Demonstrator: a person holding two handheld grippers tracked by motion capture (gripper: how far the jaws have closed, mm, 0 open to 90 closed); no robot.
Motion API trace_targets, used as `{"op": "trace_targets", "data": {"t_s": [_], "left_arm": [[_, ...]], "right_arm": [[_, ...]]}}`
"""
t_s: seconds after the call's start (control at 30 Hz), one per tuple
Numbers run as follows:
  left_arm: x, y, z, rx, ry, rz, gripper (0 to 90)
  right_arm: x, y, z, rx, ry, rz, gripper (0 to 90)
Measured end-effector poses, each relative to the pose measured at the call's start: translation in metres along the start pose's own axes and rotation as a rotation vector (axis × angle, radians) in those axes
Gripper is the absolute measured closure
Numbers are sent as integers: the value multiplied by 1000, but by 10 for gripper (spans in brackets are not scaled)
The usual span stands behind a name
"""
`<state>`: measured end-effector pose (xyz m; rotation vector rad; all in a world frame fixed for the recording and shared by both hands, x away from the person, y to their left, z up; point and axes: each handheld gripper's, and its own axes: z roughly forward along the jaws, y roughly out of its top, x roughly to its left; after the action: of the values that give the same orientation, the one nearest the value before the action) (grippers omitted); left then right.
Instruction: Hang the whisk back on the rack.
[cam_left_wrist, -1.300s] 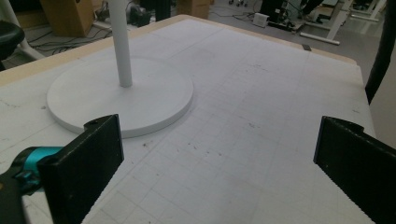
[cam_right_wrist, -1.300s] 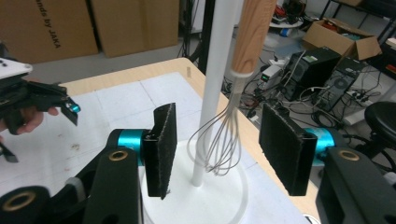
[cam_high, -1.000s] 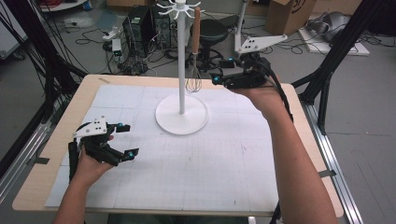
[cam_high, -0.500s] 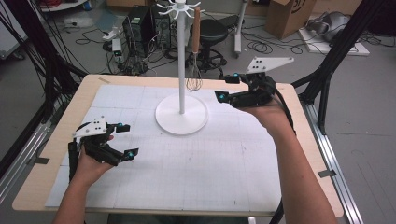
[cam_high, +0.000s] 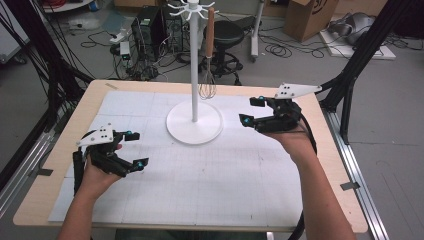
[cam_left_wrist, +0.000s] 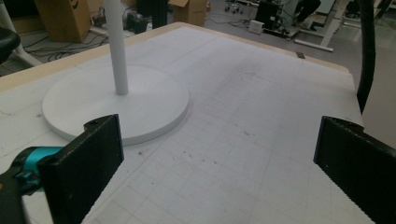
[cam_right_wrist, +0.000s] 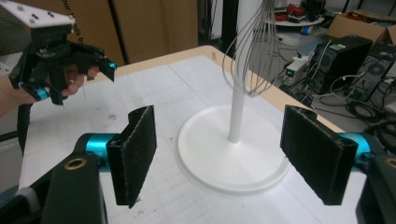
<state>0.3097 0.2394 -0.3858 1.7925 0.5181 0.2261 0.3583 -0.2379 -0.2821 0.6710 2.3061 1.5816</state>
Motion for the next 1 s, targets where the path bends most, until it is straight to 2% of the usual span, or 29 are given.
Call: {"op": "trace_targets", "data": {"t_s": [0.4,0.53,0.9,1.0], "left_arm": [[1,0,0,-7,-3,-2,21],[0,0,0,-6,-7,-1,21],[-2,1,0,-9,-15,1,21],[-2,1,0,-8,-15,2,21]], "right_arm": [[4,-44,1,14,16,42,224],[6,-53,5,29,19,44,212],[17,-77,9,11,39,68,192],[19,-85,10,23,29,72,181]]}}
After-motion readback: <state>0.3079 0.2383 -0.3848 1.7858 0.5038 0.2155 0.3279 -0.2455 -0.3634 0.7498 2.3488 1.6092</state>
